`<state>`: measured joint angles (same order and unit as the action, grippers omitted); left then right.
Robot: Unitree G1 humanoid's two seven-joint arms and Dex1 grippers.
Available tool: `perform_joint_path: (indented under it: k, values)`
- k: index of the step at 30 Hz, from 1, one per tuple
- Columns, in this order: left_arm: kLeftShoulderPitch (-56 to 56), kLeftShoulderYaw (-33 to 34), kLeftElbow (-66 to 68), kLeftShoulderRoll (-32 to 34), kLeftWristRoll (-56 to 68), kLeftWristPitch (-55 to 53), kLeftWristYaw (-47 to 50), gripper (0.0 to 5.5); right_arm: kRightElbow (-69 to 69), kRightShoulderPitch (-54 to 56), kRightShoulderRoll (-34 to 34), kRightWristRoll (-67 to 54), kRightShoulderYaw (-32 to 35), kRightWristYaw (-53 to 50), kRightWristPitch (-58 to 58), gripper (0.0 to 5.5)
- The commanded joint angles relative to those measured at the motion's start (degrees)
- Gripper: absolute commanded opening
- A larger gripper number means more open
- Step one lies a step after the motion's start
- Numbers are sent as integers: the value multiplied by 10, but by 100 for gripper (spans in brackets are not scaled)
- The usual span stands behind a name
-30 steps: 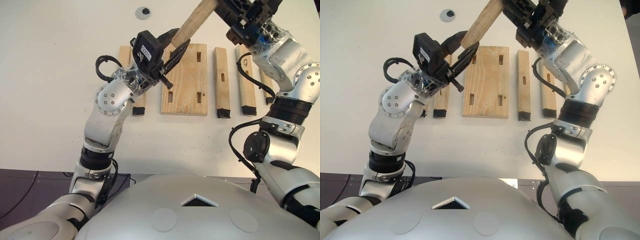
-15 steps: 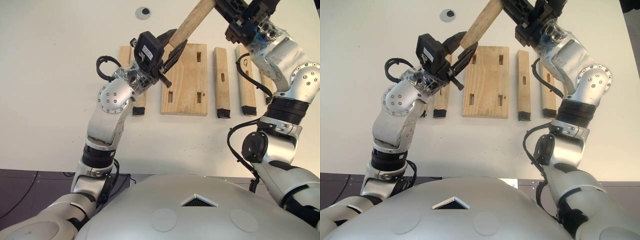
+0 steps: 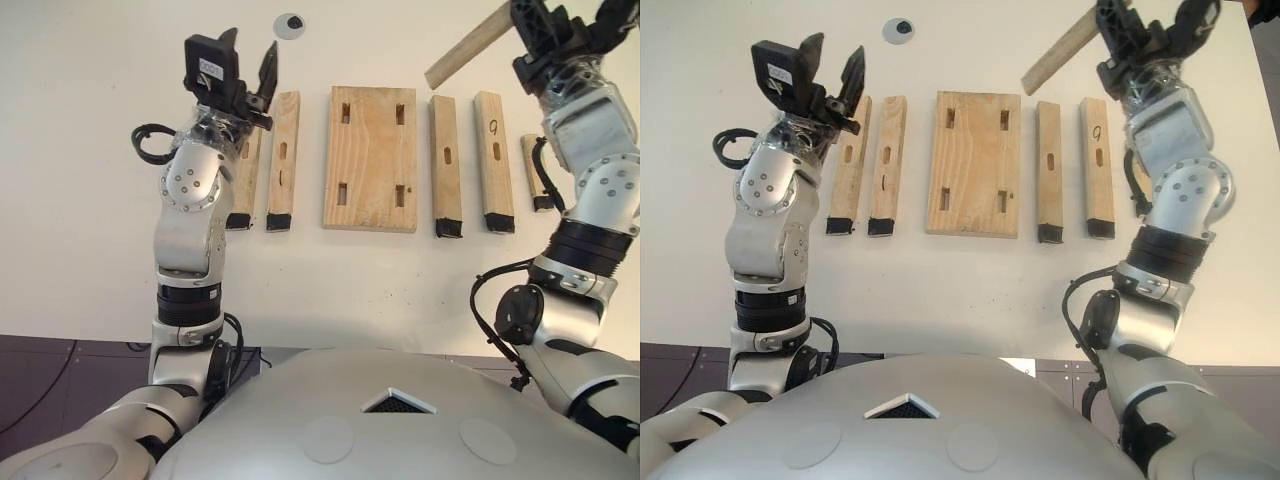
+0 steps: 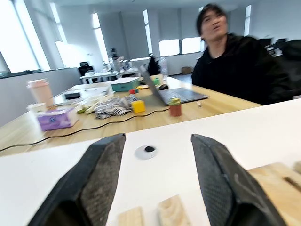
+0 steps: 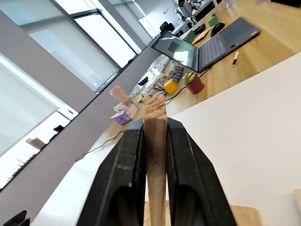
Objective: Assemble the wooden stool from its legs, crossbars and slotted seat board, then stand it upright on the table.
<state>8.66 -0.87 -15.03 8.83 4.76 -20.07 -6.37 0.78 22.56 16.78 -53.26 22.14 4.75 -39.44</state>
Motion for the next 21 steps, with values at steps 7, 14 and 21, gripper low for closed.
perform_joint_path:
  k: [7,14,21]
  values:
    - [-2,101,77,-18,15,38,54,153,111,-116,-52,31,2,-56,21,39]
    - [-8,112,96,-20,13,57,60,153,106,-134,-48,46,20,-62,25,39]
    - [-15,103,105,-29,4,69,67,153,91,-143,-53,48,12,-55,7,39]
